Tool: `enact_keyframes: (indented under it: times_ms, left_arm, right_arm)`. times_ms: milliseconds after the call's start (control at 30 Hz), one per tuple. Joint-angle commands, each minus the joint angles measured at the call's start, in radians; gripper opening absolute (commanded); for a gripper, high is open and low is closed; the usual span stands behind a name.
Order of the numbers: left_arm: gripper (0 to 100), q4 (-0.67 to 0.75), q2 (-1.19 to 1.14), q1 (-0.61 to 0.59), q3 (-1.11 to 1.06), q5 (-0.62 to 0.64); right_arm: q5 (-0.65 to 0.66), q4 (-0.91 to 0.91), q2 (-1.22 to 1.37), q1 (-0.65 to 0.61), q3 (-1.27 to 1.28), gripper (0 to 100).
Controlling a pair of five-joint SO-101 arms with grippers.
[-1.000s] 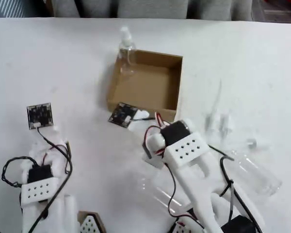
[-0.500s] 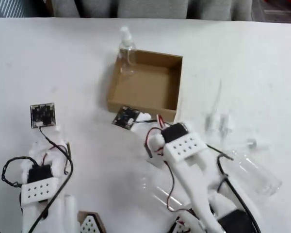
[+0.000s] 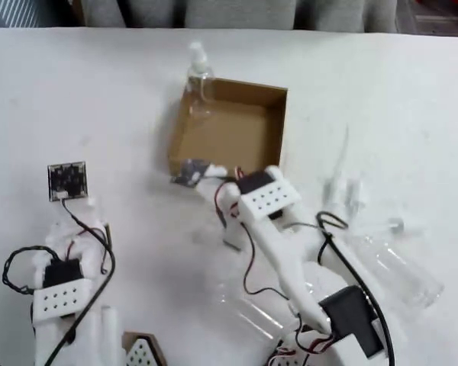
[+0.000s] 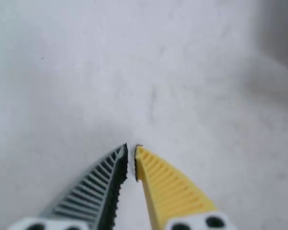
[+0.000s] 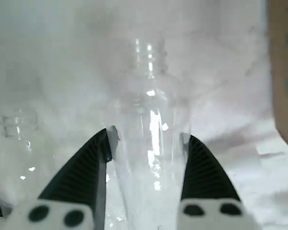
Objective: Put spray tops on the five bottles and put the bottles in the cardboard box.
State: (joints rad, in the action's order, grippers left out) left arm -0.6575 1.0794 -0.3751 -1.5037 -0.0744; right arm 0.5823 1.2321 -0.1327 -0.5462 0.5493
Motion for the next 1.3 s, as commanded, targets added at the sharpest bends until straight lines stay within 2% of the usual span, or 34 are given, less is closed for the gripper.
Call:
enact_keyframes:
  times_ms: [0,167,267,333,467,600,733,867,1000,1100,1167,1267]
  left_arm:
    - [4,0.021,0.025,-0.005,0.003,-0.008]
    - [4,0.021,0.025,-0.005,0.005,-0.005]
    - [4,0.023,0.025,-0.008,0.006,-0.003]
    - [4,0.021,0.025,-0.031,0.018,0.009]
    - [4,0.026,0.025,-0.113,0.038,0.123]
    - [5,0.021,0.021,-0.177,0.071,0.178]
    - [5,0.021,0.021,-0.191,0.075,0.181]
    - [5,0.023,0.021,-0.191,0.075,0.181]
    - [5,0.026,0.021,-0.188,0.075,0.181]
    - [5,0.028,0.021,-0.186,0.075,0.181]
    - [5,0.028,0.021,-0.186,0.075,0.181]
    - [5,0.028,0.021,-0.185,0.075,0.181]
  right_arm:
    - [-0.117,0.101,-0.005,0.028,-0.193,1.0]
    - [-0.39,0.248,-0.002,0.03,-0.431,1.5]
    - [-0.54,0.283,-0.001,-0.018,-0.516,1.5]
    - [-0.632,0.275,-0.001,-0.058,-0.528,1.5]
    - [-0.802,0.236,0.051,-0.163,-0.52,5.0]
    - [-0.922,0.154,0.176,-0.236,-0.523,7.6]
    - [-0.976,0.054,0.277,-0.312,-0.523,7.6]
    - [-0.973,0.002,0.335,-0.378,-0.523,9.2]
    - [-0.97,-0.001,0.351,-0.38,-0.523,26.7]
    - [-0.859,0.001,0.346,-0.38,-0.523,37.0]
    - [-0.789,0.018,0.335,-0.38,-0.523,37.5]
    - [-0.767,0.062,0.283,-0.36,-0.523,32.5]
